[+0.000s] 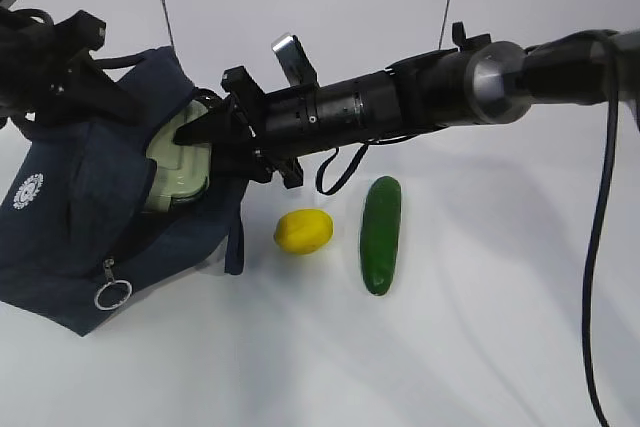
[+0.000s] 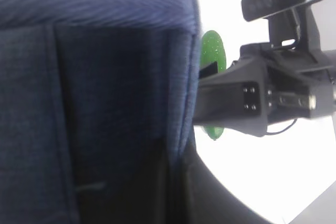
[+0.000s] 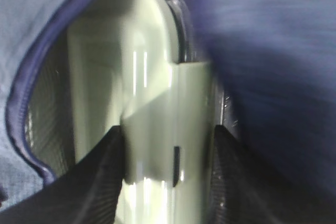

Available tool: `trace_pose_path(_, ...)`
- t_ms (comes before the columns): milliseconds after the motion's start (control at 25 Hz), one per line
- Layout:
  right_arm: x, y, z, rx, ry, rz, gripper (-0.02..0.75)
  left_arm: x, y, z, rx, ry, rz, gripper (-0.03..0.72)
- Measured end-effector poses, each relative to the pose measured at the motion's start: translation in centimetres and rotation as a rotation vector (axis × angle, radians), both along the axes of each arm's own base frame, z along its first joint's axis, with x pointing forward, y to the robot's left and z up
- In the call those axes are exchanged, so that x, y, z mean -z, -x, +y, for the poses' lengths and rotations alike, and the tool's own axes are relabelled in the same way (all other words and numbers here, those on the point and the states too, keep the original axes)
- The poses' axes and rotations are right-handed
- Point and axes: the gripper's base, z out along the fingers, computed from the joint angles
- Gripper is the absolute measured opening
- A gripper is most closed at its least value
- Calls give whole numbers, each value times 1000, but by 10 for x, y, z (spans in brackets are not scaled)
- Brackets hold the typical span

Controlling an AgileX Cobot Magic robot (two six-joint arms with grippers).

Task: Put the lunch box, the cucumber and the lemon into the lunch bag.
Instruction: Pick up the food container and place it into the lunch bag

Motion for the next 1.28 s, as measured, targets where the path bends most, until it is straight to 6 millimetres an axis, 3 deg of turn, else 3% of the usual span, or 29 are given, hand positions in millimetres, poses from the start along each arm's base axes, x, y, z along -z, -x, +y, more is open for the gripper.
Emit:
trace_pose_path(560, 9, 17, 33, -63, 16, -92, 346, 0, 1, -1, 12, 5, 10, -1)
trace_pose_path(720, 9, 17, 33, -64, 20, -107, 352, 0, 1, -1, 12, 5, 11, -1)
trace_pose_path(960, 4, 19, 34, -90, -26, -121, 472, 0, 2, -1, 16, 1, 11, -1)
trace_pose_path(1280, 2, 27, 28, -227, -57, -132, 485, 2, 4, 1, 42, -41, 11, -1)
